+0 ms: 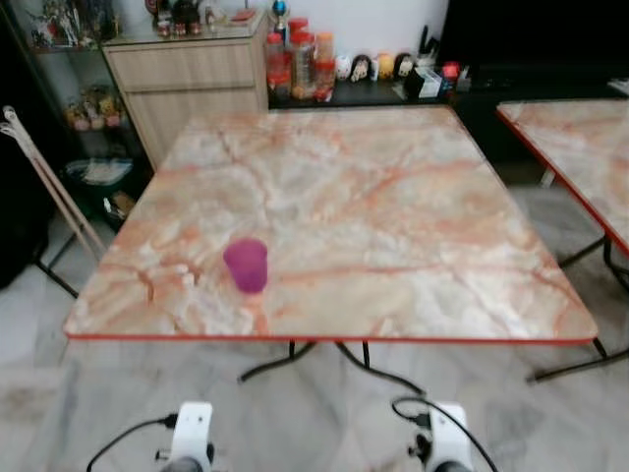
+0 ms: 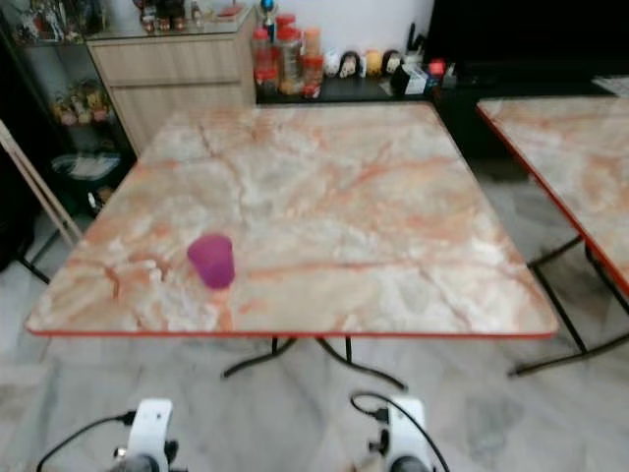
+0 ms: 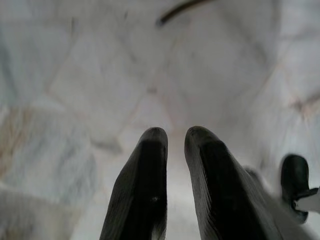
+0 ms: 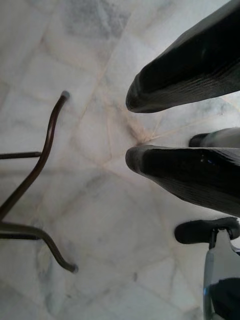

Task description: Setting the table

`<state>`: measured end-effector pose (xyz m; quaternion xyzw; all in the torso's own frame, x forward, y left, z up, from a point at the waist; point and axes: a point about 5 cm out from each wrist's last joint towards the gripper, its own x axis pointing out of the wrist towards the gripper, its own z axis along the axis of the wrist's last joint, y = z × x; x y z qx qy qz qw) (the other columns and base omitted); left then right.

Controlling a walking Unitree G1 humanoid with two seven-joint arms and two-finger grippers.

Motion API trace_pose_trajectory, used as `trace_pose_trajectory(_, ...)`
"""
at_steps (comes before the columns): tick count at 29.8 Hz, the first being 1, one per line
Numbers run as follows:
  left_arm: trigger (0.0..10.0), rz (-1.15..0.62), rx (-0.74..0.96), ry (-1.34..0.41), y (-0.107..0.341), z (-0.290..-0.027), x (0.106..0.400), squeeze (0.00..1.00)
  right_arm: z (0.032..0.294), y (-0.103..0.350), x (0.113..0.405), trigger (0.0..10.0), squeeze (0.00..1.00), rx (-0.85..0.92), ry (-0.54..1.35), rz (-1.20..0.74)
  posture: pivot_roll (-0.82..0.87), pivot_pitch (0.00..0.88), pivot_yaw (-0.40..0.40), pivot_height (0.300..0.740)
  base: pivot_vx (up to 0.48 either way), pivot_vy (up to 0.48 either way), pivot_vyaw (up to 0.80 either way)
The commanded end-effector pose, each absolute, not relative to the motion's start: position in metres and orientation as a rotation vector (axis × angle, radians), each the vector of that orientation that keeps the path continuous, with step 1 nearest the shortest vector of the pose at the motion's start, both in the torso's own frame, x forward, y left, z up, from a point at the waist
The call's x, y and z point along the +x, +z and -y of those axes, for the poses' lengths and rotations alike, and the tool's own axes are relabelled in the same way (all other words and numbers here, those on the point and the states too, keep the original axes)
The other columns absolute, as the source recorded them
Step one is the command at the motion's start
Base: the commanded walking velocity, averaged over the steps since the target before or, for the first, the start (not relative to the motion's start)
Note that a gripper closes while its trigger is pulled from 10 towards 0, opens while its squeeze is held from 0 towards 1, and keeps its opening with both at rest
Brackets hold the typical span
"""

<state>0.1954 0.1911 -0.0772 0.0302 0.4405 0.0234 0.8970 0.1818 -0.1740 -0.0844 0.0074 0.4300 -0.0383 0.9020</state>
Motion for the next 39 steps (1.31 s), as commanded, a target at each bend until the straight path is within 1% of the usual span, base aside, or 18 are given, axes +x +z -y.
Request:
trace_pose_trajectory(1, 10.0, -0.906, 0.043, 0.040, -0.077, -0.183, 0.198, 0.00, 0.185, -0.084, 0.180, 10.0, 0.00, -0.005, -0.096, -0.893, -0.08, 0.000, 0.012, 0.740, 0.311, 0.000, 0.00)
trace_pose_trajectory(5, 10.0, -0.905, 0.032, 0.041, -0.077, -0.179, 0.198, 0.00, 0.188, -0.084, 0.179, 10.0, 0.00, -0.011, -0.095, -0.894, -0.07, 0.000, 0.000, 0.740, 0.298, 0.000, 0.00)
trace_pose_trajectory(12, 10.0, -0.920, 0.043, 0.057, -0.080, -0.183, 0.192, 0.00, 0.188, -0.084, 0.180, 10.0, 0.00, -0.016, -0.088, -0.898, -0.06, 0.000, -0.003, 0.740, 0.000, 0.000, 0.00)
trace_pose_trajectory(15, 10.0, -0.907, 0.068, 0.128, -0.084, -0.202, 0.175, 0.00, 0.185, -0.085, 0.178, 10.0, 0.00, -0.013, -0.086, -0.906, -0.04, 0.000, -0.001, 0.740, 0.000, 0.000, 0.00)
trace_pose_trajectory(17, 10.0, -0.880, 0.045, 0.183, -0.084, -0.211, 0.170, 0.00, 0.184, -0.086, 0.177, 10.0, 0.00, -0.007, -0.090, -0.910, -0.03, 0.000, -0.002, 0.740, 0.000, 0.000, 0.00)
trace_pose_trajectory(18, 10.0, -0.880, 0.045, 0.183, -0.084, -0.211, 0.170, 0.00, 0.184, -0.086, 0.177, 10.0, 0.00, -0.007, -0.090, -0.910, -0.03, 0.000, -0.002, 0.740, 0.000, 0.000, 0.00)
trace_pose_trajectory(19, 10.0, -0.851, 0.056, 0.225, -0.082, -0.221, 0.165, 0.00, 0.185, -0.086, 0.176, 10.0, 0.00, -0.005, -0.093, -0.914, -0.02, 0.000, -0.003, 0.740, 0.000, 0.000, 0.00)
trace_pose_trajectory(21, 10.0, -0.812, 0.051, 0.271, -0.080, -0.231, 0.161, 0.00, 0.185, -0.087, 0.175, 10.0, 0.00, -0.004, -0.095, -0.916, -0.01, 0.000, -0.005, 0.740, 0.000, 0.000, 0.00)
trace_pose_trajectory(24, 10.0, -0.694, 0.069, 0.410, -0.067, -0.259, 0.159, 0.00, 0.185, -0.088, 0.173, 10.0, 0.00, -0.005, -0.092, -0.923, 0.01, 0.000, -0.009, 0.740, 0.000, 0.000, 0.00)
trace_pose_trajectory(25, 10.0, -0.629, 0.085, 0.477, -0.059, -0.273, 0.158, 0.00, 0.185, -0.088, 0.172, 10.0, 0.00, -0.003, -0.093, -0.925, 0.02, 0.000, -0.015, 0.740, 0.000, 0.000, 0.00)
trace_pose_trajectory(29, 10.0, -0.501, 0.124, 0.595, -0.037, -0.303, 0.164, 0.00, 0.184, -0.089, 0.170, 10.0, 0.00, -0.002, -0.088, -0.932, 0.03, 0.000, -0.021, 0.740, 0.000, 0.000, 0.00)
trace_pose_trajectory(30, 10.0, -0.442, 0.149, 0.655, -0.025, -0.317, 0.169, 0.00, 0.184, -0.089, 0.170, 10.0, 0.00, -0.002, -0.087, -0.933, 0.04, 0.000, -0.024, 0.740, 0.000, 0.000, 0.00)
trace_pose_trajectory(31, 10.0, -0.422, 0.158, 0.673, -0.021, -0.321, 0.171, 0.00, 0.184, -0.089, 0.170, 10.0, 0.00, -0.002, -0.087, -0.934, 0.04, 0.000, -0.023, 0.740, 0.000, 0.000, 0.00)
trace_pose_trajectory(33, 10.0, -0.292, 0.231, 0.754, 0.008, -0.340, 0.190, 0.00, 0.184, -0.089, 0.170, 10.0, 0.00, 0.000, -0.088, -0.935, 0.03, 0.000, -0.021, 0.740, 0.000, 0.000, 0.00)
trace_pose_trajectory(34, 10.0, -0.292, 0.231, 0.754, 0.008, -0.340, 0.190, 0.00, 0.184, -0.089, 0.170, 10.0, 0.00, 0.000, -0.088, -0.935, 0.03, 0.000, -0.021, 0.740, 0.000, 0.000, 0.00)
trace_pose_trajectory(36, 10.0, -0.224, 0.269, 0.780, 0.024, -0.346, 0.201, 0.00, 0.183, -0.089, 0.170, 10.0, 0.00, 0.000, -0.087, -0.935, 0.03, 0.000, -0.019, 0.740, 0.000, 0.000, 0.00)
trace_pose_trajectory(38, 10.0, -0.113, 0.286, 0.805, 0.048, -0.349, 0.220, 0.00, 0.184, -0.090, 0.169, 10.0, 0.00, 0.002, -0.093, -0.937, 0.02, 0.000, -0.014, 0.740, 0.000, 0.000, 0.00)
trace_pose_trajectory(39, 10.0, -0.065, 0.296, 0.789, 0.058, -0.347, 0.231, 0.00, 0.184, -0.090, 0.169, 10.0, 0.00, 0.004, -0.096, -0.937, 0.02, 0.000, -0.014, 0.740, 0.000, 0.000, 0.00)
